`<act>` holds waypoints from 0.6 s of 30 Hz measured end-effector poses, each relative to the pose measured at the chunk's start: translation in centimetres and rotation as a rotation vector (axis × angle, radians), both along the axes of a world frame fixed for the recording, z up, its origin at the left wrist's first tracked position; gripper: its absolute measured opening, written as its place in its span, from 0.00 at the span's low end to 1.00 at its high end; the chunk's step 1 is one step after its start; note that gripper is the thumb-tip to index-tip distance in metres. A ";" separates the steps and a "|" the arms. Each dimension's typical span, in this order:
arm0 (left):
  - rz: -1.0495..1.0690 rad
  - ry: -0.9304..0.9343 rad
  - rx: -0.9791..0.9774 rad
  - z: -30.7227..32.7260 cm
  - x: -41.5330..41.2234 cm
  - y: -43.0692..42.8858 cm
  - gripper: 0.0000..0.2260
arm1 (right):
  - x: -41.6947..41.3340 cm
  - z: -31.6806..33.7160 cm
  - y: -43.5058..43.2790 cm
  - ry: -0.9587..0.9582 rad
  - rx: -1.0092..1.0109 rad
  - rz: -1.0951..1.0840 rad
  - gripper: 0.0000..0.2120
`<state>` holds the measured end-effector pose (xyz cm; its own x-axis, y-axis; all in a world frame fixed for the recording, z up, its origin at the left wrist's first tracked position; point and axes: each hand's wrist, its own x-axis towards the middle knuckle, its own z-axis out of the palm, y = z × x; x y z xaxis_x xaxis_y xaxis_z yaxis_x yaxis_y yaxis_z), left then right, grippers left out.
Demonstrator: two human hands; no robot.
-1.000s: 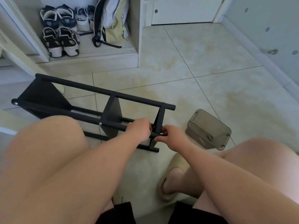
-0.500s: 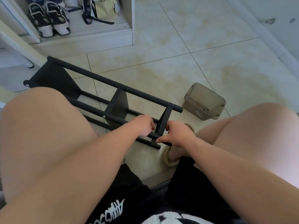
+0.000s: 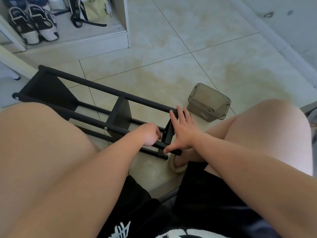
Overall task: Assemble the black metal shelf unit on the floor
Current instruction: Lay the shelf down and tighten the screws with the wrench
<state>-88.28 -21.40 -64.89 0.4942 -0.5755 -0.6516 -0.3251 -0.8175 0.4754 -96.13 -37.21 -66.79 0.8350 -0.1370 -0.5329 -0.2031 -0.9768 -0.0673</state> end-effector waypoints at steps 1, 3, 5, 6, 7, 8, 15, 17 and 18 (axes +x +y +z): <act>0.005 0.003 -0.002 -0.1 0.1 -0.2 0.15 | 0.1 -0.1 -0.2 -0.015 0.009 0.008 0.76; 0.010 -0.003 0.004 -0.2 0.4 -0.5 0.15 | 0.3 -0.2 -0.6 -0.044 0.022 0.030 0.75; 0.016 -0.015 0.017 -0.3 0.6 -0.6 0.15 | 0.6 -0.2 -0.7 -0.064 0.032 0.049 0.74; 0.023 -0.022 0.022 -0.3 0.7 -0.7 0.15 | 0.9 -0.2 -0.7 -0.073 0.037 0.057 0.74; 0.032 -0.028 0.025 -0.3 0.9 -0.7 0.15 | 1.2 -0.2 -0.8 -0.083 0.040 0.063 0.74; 0.040 -0.032 0.029 -0.2 1.1 -0.8 0.15 | 1.5 -0.1 -0.8 -0.090 0.041 0.070 0.74; 0.044 -0.013 0.068 -0.7 2.3 -2.0 0.13 | 2.9 0.1 -1.2 -0.106 -0.011 0.129 0.72; 0.044 0.001 0.072 -0.9 2.5 -2.4 0.12 | 3.1 0.1 -1.4 -0.118 -0.010 0.149 0.72; 0.049 0.009 0.070 -1.0 2.7 -2.5 0.11 | 3.2 0.0 -1.4 -0.121 -0.003 0.154 0.72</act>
<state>-85.59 -23.95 -65.85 0.5144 -0.5037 -0.6940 -0.2798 -0.8636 0.4194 -92.97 -38.66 -66.75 0.9041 -0.0046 -0.4273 -0.0423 -0.9960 -0.0789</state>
